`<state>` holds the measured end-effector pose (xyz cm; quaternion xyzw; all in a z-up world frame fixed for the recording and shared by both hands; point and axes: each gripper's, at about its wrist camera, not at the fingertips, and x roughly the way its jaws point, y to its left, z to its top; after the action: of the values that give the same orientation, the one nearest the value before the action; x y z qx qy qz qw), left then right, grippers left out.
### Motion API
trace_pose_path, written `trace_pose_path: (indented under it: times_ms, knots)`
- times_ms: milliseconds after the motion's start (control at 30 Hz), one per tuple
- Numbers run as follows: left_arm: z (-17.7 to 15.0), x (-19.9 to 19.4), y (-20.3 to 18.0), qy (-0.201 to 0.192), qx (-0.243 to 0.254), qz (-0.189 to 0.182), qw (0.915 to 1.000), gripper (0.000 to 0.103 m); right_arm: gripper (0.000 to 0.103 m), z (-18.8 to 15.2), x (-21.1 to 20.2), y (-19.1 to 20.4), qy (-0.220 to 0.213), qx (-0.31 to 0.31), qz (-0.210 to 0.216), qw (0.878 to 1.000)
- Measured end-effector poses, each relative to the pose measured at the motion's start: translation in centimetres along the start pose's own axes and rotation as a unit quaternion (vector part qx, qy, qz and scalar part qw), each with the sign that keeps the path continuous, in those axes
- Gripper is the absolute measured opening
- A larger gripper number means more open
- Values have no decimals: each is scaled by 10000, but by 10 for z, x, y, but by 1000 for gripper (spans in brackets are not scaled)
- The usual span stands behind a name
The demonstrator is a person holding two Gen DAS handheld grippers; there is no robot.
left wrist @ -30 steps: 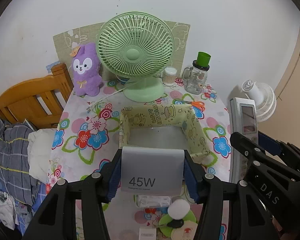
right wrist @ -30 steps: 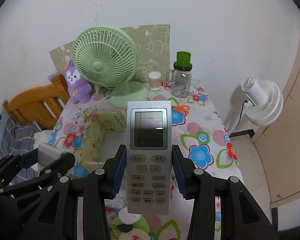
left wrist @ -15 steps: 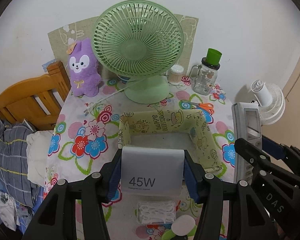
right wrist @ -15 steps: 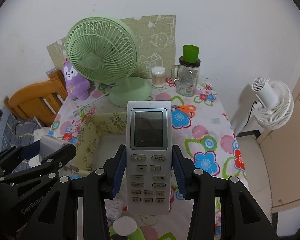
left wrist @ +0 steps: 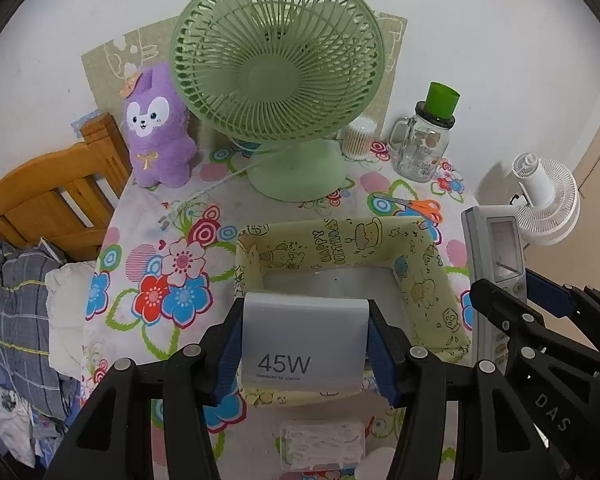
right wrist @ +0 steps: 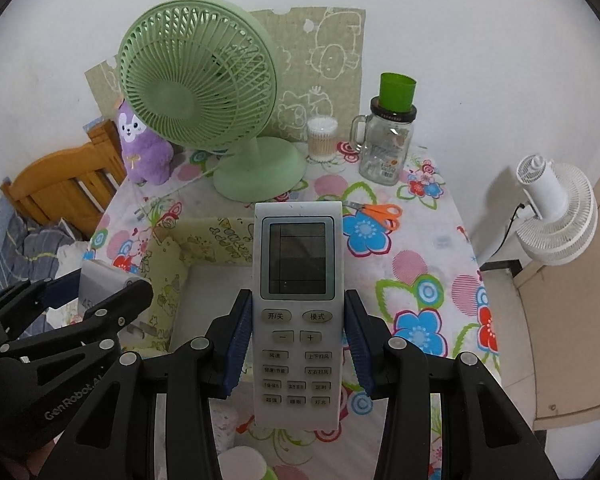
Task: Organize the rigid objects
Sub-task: 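Lift the large white charger with the left tool while the right tool lifts the remote toward the box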
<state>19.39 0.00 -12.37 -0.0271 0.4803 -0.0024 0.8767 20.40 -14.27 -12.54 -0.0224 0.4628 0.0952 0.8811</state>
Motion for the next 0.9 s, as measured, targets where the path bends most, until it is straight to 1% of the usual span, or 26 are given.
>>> trace_pose_path:
  times_ms: [367,900]
  knots:
    - [8,28,-2,147,109,-15,9998,57,48,8,26,2,209,-13,94,9997]
    - [12,64,5,488,52,33,9988,57,48,12,66,-1,541,90,308,9980]
